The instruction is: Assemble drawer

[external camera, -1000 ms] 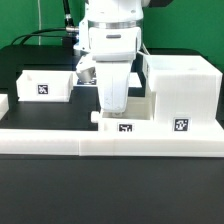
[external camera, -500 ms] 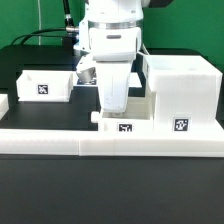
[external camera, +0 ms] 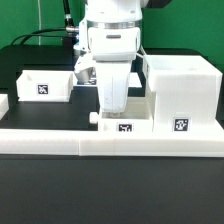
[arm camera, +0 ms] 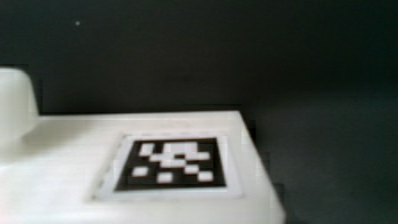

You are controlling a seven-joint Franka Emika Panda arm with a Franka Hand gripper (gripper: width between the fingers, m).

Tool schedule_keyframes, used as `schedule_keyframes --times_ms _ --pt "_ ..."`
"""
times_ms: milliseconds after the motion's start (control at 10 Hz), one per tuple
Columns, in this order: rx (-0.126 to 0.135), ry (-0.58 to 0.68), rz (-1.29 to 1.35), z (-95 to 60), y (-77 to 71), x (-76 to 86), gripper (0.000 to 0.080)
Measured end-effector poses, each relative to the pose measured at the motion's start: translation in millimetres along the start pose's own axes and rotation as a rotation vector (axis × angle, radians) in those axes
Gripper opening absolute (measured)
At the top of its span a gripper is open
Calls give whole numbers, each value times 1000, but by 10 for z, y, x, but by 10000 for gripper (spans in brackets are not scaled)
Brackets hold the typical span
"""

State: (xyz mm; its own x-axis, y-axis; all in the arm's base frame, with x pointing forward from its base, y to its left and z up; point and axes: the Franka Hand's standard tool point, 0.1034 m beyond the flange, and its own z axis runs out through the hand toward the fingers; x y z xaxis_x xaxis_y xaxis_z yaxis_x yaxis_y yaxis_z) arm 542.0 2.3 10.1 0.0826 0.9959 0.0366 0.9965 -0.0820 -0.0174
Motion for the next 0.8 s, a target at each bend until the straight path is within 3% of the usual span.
schedule_keyframes --times_ms 300,600,800 --pt "-1 -1 -6 4 -1 25 42" --pt "2 -20 -61 0 22 174 42" --pt "1 -18 -50 1 23 140 42"
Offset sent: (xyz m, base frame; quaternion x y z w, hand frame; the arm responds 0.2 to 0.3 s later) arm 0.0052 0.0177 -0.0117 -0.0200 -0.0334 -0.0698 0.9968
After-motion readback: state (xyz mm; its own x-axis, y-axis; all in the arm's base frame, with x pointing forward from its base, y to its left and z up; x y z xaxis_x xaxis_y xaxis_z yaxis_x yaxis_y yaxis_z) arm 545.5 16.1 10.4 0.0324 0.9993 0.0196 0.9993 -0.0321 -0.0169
